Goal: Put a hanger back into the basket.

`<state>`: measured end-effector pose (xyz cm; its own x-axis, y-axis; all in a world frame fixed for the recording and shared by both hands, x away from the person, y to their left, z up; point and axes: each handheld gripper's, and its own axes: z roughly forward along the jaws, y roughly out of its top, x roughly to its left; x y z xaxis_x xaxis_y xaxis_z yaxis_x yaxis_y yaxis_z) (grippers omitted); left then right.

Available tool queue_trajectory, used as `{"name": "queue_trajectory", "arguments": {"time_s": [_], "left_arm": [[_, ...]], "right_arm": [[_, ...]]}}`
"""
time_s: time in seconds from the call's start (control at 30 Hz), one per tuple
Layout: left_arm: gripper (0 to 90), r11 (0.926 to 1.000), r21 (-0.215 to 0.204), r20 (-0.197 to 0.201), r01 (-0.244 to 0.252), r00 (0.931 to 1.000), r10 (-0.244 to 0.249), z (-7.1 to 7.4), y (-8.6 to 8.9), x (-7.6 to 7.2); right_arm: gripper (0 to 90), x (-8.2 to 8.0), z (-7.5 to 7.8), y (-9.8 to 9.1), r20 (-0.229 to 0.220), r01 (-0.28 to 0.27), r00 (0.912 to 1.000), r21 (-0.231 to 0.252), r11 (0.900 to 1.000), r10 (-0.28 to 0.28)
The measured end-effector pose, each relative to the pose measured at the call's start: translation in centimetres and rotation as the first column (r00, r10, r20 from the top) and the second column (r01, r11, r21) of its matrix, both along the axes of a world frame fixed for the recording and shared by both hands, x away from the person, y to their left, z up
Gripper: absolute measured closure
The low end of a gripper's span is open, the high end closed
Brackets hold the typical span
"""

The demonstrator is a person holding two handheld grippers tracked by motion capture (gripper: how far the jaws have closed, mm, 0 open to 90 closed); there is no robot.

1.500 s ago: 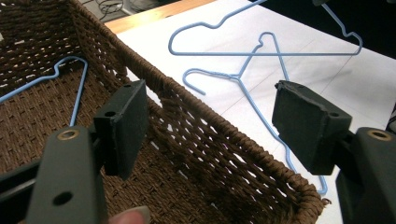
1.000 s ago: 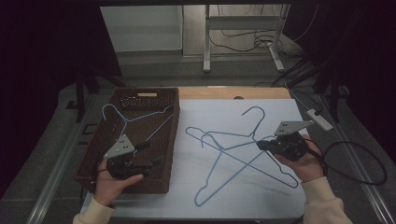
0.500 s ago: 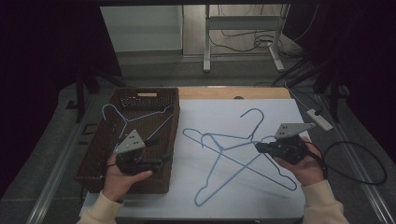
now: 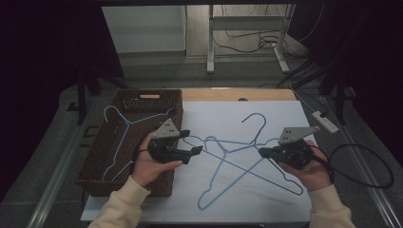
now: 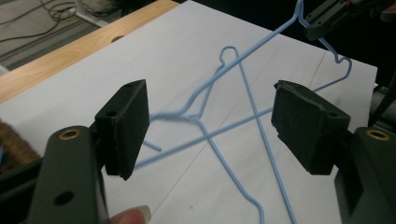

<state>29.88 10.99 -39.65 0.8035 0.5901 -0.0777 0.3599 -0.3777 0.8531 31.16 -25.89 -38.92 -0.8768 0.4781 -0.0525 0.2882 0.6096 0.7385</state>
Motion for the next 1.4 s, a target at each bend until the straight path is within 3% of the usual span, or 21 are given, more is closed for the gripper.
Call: {"name": "queue_trajectory", "arguments": {"time_s": [0.2, 0.27, 0.5, 0.63, 0.67, 0.77, 0.87, 0.9, 0.97, 1.03, 1.07, 1.1, 1.13, 1.17, 1.2, 1.3, 1.33, 1.4], "left_arm": [[28.9, 0.9986, 0.039, -0.013, 0.034, 0.9993, -0.034, 0.0, -2.0, 1.2], [30.7, 0.9952, 0.067, -0.026, 0.072, 0.9972, -0.070, 0.0, -3.2, 1.8], [31.1, 0.9863, 0.110, -0.041, 0.123, 0.9920, -0.119, -0.1, -5.0, 2.7], [33.8, 0.9707, 0.155, -0.065, 0.183, 0.9824, -0.175, -0.3, -6.3, 3.3], [34.2, 0.9707, 0.155, -0.065, 0.183, 0.9824, -0.175, -0.3, -6.3, 3.3], [37.7, 0.9583, 0.190, -0.085, 0.213, 0.9760, -0.201, -0.6, -7.1, 3.6], [47.0, 0.9429, 0.225, -0.099, 0.246, 0.9685, -0.229, -0.9, -7.7, 3.7], [49.0, 0.9429, 0.225, -0.099, 0.246, 0.9685, -0.229, -0.9, -7.7, 3.7], [59.6, 0.9277, 0.262, -0.104, 0.266, 0.9635, -0.247, -1.1, -8.2, 3.7], [70.2, 0.9141, 0.303, -0.094, 0.269, 0.9630, -0.252, -1.3, -8.5, 3.6], [73.3, 0.9088, 0.308, -0.097, 0.281, 0.9596, -0.264, -1.3, -8.5, 3.6], [75.7, 0.8985, 0.321, -0.099, 0.299, 0.9542, -0.283, -1.3, -8.6, 3.4], [78.1, 0.8985, 0.321, -0.099, 0.299, 0.9542, -0.283, -1.3, -8.6, 3.4], [80.2, 0.8846, 0.341, -0.083, 0.318, 0.9475, -0.309, -1.3, -8.8, 3.1], [81.8, 0.8846, 0.341, -0.083, 0.318, 0.9475, -0.309, -1.3, -8.8, 3.1], [85.5, 0.8699, 0.348, -0.081, 0.350, 0.9354, -0.344, -1.1, -8.9, 2.5], [86.2, 0.8687, 0.352, -0.079, 0.349, 0.9358, -0.344, -1.0, -8.9, 2.4], [86.3, 0.8754, 0.343, -0.076, 0.341, 0.9389, -0.336, -0.9, -8.7, 2.3]], "right_arm": [[88.2, -0.2, 0.0, -0.1, -0.004, -0.014, 0.9999, 0.002, 0.9999, 0.014], [88.3, -0.3, -0.1, -0.1, -0.006, -0.020, 0.9998, 0.001, 0.9998, 0.020], [88.2, -0.3, -0.2, 0.1, -0.015, -0.037, 0.9992, 0.003, 0.9993, 0.037], [88.3, -0.5, -0.2, 0.2, -0.015, -0.054, 0.9984, 0.000, 0.9985, 0.054], [88.2, -0.5, -0.2, 0.2, -0.014, -0.057, 0.9983, 0.000, 0.9984, 0.057], [88.3, -0.5, -0.3, 0.4, -0.015, -0.067, 0.9977, -0.006, 0.9978, 0.067], [88.2, -0.6, -0.4, 0.6, -0.015, -0.079, 0.9968, -0.006, 0.9969, 0.079], [88.2, -0.6, -0.4, 0.6, -0.015, -0.079, 0.9968, -0.006, 0.9969, 0.079], [88.2, -0.6, -0.4, 0.6, -0.014, -0.086, 0.9962, -0.005, 0.9963, 0.086], [88.2, -0.6, -0.3, 0.6, -0.010, -0.085, 0.9963, -0.007, 0.9963, 0.085], [88.2, -0.6, -0.3, 0.6, -0.006, -0.083, 0.9965, -0.015, 0.9964, 0.083], [88.1, -0.6, -0.3, 0.6, -0.002, -0.081, 0.9967, -0.020, 0.9965, 0.081], [87.9, -0.5, -0.3, 0.6, 0.004, -0.073, 0.9973, -0.025, 0.9970, 0.073], [87.8, -0.5, -0.3, 0.5, 0.009, -0.065, 0.9978, -0.027, 0.9975, 0.065], [87.8, -0.5, -0.3, 0.5, 0.009, -0.065, 0.9978, -0.027, 0.9975, 0.065], [87.5, -0.3, -0.4, 0.3, 0.025, -0.046, 0.9986, -0.018, 0.9988, 0.047], [87.5, -0.2, -0.4, 0.2, 0.029, -0.044, 0.9986, -0.011, 0.9990, 0.044], [87.4, -0.2, -0.4, 0.1, 0.033, -0.043, 0.9985, 0.002, 0.9991, 0.043]]}}
